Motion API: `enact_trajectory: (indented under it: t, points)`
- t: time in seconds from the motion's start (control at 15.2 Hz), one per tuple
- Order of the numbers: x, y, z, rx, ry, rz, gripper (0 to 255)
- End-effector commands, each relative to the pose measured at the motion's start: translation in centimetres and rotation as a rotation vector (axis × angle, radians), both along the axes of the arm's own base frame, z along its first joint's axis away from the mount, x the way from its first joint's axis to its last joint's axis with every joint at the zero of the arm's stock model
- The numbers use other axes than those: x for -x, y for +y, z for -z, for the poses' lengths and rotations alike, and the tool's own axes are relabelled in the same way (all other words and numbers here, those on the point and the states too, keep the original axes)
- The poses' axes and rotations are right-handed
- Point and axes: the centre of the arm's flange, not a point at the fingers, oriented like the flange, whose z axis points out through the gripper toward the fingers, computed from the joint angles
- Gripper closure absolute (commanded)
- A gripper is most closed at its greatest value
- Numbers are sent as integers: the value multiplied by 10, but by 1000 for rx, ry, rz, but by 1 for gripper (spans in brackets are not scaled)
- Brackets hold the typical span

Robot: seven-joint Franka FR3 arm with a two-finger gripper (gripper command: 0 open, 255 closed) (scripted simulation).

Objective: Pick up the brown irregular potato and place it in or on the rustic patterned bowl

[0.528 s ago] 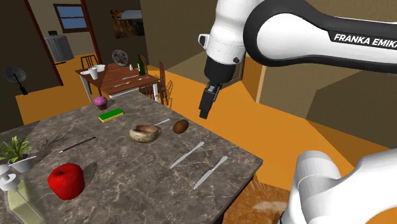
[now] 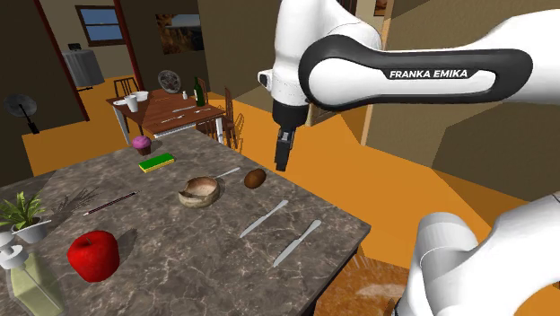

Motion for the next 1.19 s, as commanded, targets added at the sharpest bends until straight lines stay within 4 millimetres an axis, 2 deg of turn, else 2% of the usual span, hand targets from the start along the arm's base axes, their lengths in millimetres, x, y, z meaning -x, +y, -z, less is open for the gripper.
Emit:
enact_trajectory:
  t: [0.0, 1.12]
  points:
    - [-15, -14, 17, 30, 38, -55, 0]
    - [-160, -114, 162, 280, 348, -490, 0]
